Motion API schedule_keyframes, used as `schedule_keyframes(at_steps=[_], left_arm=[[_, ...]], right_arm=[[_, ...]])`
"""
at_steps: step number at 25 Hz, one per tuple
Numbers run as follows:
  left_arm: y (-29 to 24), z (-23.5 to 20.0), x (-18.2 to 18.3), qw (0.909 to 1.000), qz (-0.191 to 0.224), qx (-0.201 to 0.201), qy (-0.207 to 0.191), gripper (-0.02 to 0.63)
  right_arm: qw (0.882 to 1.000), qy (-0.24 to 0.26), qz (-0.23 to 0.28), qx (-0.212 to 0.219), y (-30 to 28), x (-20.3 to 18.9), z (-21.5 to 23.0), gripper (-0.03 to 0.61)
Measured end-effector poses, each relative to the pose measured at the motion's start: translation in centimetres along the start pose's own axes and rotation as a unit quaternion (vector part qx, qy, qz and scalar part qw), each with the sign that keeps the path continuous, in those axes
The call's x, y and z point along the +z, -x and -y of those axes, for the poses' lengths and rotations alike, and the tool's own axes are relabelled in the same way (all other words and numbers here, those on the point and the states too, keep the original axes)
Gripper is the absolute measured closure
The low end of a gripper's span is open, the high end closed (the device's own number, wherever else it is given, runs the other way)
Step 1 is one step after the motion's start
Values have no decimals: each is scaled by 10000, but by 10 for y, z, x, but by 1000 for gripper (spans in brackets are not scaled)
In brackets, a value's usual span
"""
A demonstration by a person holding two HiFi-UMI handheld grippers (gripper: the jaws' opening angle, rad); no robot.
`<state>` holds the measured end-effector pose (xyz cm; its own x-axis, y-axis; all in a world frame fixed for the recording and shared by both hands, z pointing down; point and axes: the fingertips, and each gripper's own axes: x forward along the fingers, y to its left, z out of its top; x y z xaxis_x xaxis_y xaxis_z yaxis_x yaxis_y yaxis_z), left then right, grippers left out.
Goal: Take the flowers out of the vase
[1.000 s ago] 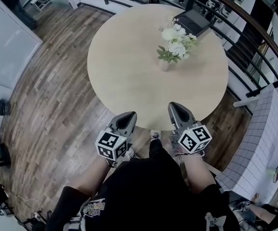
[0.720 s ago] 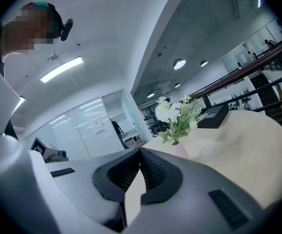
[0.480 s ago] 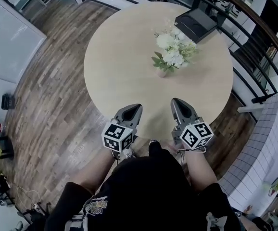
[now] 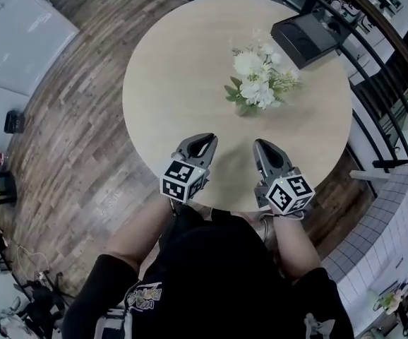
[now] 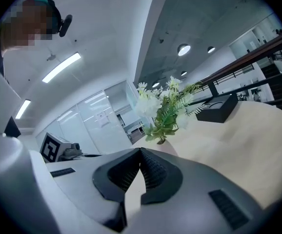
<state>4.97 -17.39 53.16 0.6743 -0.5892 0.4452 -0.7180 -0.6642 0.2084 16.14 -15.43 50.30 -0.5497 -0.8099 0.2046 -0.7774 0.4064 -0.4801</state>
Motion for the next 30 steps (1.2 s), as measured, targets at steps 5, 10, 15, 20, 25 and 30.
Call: schedule_keyframes(at_steps=[5, 10, 15, 20, 25, 30], left_arm=[[-31, -5, 0, 9998, -103, 13, -140, 499], [-66, -13, 0, 9990, -188, -57, -392, 436], [-101, -20, -6, 9973, -280, -325, -603, 397], [-126, -28, 0, 9937, -253, -581, -924, 385], [-141, -27, 0, 9884, -304, -920, -1168, 383], [-152, -32, -1, 9849, -335, -1103, -1288, 383]], right_arm=[[10000, -17, -71, 2, -8, 0, 14, 557], [9999, 25, -34, -101, -13, 1, 24, 557], [9993, 62, -10, -378, -15, -3, 33, 557], [9985, 83, -8, -549, -24, -6, 42, 556], [9976, 107, 71, -684, -33, -8, 48, 554], [9970, 234, 40, -736, -49, -12, 55, 552]])
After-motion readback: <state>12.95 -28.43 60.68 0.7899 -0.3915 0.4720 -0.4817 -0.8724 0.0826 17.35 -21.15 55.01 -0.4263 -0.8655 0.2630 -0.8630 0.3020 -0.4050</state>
